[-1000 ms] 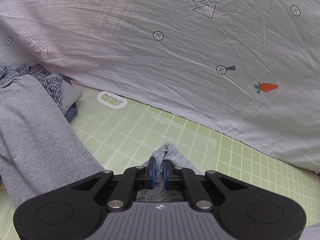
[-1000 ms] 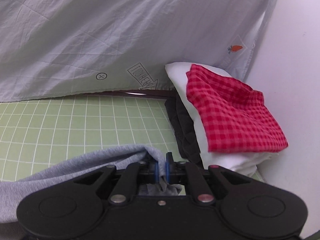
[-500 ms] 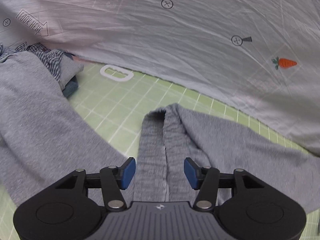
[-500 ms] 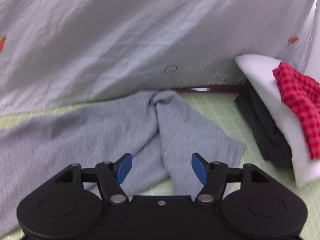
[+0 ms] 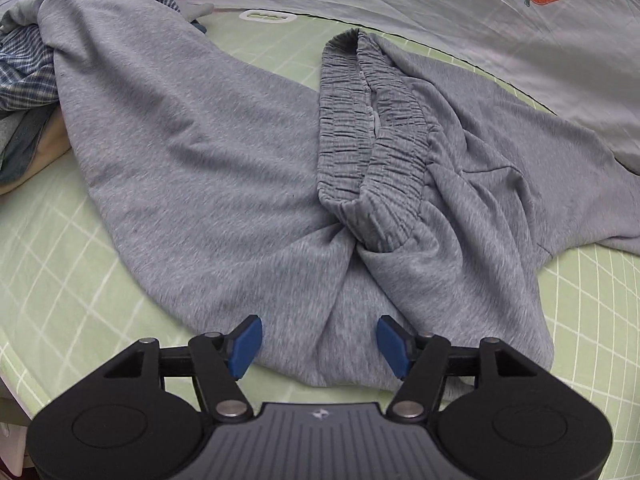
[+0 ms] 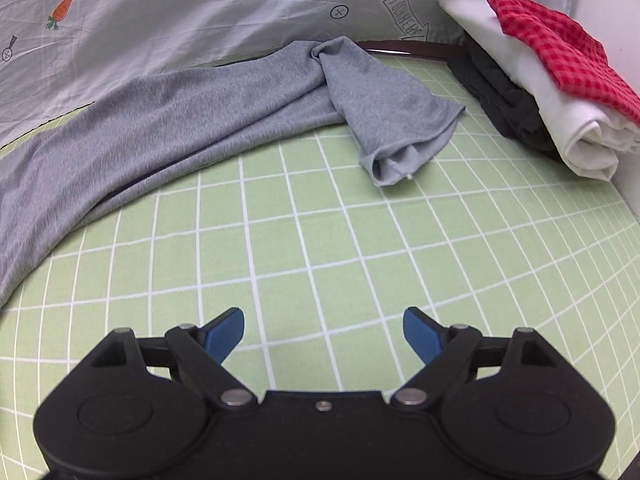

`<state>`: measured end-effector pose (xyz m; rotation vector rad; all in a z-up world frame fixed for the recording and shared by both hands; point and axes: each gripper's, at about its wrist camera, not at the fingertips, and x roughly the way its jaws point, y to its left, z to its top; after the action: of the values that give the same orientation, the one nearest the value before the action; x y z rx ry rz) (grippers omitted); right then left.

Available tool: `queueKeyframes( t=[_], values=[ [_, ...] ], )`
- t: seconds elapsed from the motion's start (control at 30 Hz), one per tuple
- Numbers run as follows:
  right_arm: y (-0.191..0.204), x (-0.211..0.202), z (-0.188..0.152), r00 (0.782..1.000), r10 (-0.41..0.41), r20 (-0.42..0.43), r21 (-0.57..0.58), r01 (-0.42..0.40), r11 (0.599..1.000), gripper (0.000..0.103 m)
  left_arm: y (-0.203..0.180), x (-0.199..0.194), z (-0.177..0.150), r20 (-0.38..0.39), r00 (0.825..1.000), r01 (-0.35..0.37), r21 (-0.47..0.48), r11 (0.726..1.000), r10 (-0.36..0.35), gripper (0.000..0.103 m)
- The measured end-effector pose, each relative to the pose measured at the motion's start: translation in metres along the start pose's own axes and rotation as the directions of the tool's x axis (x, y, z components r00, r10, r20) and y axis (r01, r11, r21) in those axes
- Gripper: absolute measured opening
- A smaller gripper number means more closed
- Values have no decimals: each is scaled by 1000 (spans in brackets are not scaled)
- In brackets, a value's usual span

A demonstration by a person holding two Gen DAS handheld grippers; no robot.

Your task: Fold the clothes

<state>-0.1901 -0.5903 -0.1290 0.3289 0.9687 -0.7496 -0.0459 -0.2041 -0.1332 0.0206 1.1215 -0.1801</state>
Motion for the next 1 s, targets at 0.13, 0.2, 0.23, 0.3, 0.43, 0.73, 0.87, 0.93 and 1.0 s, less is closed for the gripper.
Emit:
queueKeyframes(
  t=[0.13, 0.2, 0.23, 0.3, 0.43, 0.73, 0.87, 0.93, 1.0],
  values=[
    [-2, -14, -8, 1000, 5, 14, -3, -5, 1000, 87, 1, 6, 0, 15, 1000, -18, 47, 999, 17, 67],
    [-4, -20, -11, 1000, 4, 21, -2, -4, 1000, 88, -1, 11, 1, 10, 1000, -5, 74, 997, 5, 69],
    [-5, -24, -13, 1000, 0, 25, 0, 0, 1000, 88, -2, 14, 1, 3, 1000, 10, 90, 996, -10, 68],
    [-7, -28, -16, 1000, -12, 28, 6, 12, 1000, 88, -10, 13, -1, 13, 999, 40, 153, 987, -43, 64],
    [-14, -34, -25, 998, -52, 29, 17, 52, 999, 88, -30, 11, -3, 12, 995, 89, 301, 949, -97, 4],
    [-29, -37, -35, 997, -76, 15, 111, 73, 991, 88, -52, 7, 2, -70, 979, 204, 285, 937, -192, 3],
    [-32, -40, -45, 997, -73, 12, 102, 72, 992, 88, -78, 0, 0, -79, 965, 263, 319, 911, -251, 3],
    [-36, -41, -50, 997, -76, 3, 111, 76, 991, 88, -89, 0, 2, -93, 952, 305, 299, 904, -291, 3],
    [-42, -42, -53, 997, -81, -4, 125, 81, 989, 88, -103, 0, 7, -115, 928, 372, 256, 892, -354, 3]
  ],
)
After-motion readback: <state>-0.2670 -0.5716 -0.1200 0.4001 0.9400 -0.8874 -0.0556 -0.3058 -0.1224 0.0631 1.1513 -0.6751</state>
